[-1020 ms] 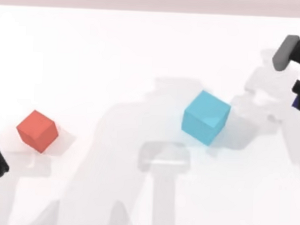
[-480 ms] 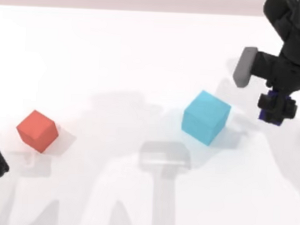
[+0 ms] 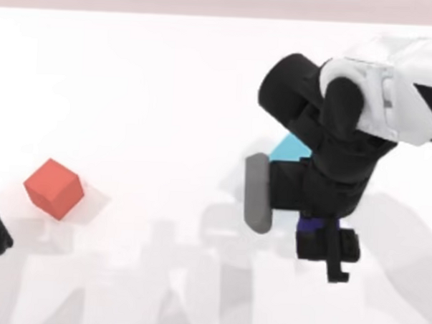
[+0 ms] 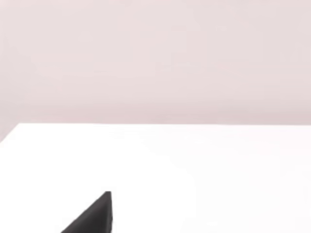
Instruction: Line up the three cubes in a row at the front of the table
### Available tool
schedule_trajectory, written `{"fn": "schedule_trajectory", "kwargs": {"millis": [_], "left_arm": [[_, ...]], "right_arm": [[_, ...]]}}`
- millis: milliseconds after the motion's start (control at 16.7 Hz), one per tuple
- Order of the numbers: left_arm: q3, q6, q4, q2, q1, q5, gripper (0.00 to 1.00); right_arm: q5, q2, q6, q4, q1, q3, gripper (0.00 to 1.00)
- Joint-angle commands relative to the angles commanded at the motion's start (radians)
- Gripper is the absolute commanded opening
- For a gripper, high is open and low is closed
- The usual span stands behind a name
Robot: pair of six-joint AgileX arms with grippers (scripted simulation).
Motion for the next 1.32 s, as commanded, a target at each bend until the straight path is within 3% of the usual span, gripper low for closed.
{"fn": "schedule_trajectory", "kwargs": {"millis": [480, 900, 1200, 1320], "left_arm": [[0.000, 0.000, 0.000, 0.000, 0.000, 0.000, 1.00], [0.000, 0.000, 0.000, 0.000, 0.000, 0.000, 1.00], [0.000, 0.000, 0.000, 0.000, 0.000, 0.000, 1.00], [0.000, 0.000, 0.000, 0.000, 0.000, 0.000, 1.00]], "right_arm": [[0.001, -0.016, 0.009, 0.021, 0.030, -0.033, 0.00], [0.000, 0.054, 0.011, 0.251, 0.035, -0.187, 0.00], [0.002, 0.063, 0.010, 0.276, 0.036, -0.206, 0.00], [0.002, 0.063, 0.010, 0.276, 0.036, -0.206, 0.15]]}}
